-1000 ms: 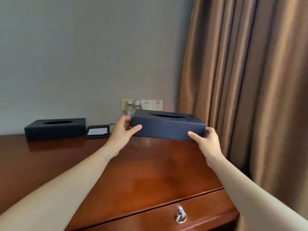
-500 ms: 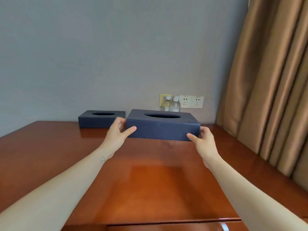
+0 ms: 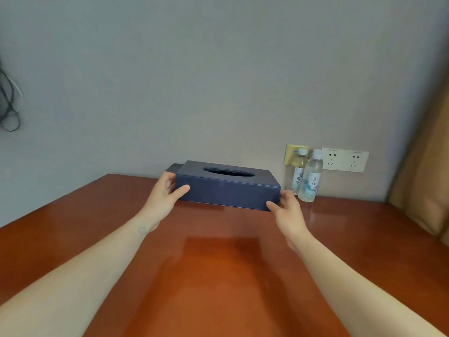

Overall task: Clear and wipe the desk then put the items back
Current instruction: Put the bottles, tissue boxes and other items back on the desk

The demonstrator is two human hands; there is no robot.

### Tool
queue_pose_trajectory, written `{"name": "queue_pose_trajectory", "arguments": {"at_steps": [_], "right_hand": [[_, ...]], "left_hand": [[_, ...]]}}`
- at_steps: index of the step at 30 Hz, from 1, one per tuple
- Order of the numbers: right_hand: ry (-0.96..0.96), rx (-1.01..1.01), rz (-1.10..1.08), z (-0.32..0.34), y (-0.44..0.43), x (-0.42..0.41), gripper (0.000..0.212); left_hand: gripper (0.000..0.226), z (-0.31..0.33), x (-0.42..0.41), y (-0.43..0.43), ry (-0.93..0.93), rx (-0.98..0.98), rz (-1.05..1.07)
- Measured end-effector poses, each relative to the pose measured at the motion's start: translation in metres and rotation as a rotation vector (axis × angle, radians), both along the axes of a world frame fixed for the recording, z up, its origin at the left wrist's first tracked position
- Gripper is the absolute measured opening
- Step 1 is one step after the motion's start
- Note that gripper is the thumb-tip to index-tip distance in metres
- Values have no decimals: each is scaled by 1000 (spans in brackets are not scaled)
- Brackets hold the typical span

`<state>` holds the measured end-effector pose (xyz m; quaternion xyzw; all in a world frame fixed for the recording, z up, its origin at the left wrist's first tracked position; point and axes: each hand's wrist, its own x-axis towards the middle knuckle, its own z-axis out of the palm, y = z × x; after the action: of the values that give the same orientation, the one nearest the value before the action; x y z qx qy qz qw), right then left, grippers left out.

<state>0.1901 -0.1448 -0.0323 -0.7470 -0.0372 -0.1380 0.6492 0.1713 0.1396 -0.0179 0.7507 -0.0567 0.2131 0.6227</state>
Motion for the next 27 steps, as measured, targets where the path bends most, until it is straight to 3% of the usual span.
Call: {"name": "queue_pose_trajectory", "arguments": {"at_steps": [13, 27], "right_hand": [[-22, 54, 96, -8, 90, 122, 27], [26, -164, 71, -15, 123, 213, 23]], "left_hand": [[38, -25, 97, 78, 49, -62, 155], [51, -29, 199, 116, 191, -33, 229]]}}
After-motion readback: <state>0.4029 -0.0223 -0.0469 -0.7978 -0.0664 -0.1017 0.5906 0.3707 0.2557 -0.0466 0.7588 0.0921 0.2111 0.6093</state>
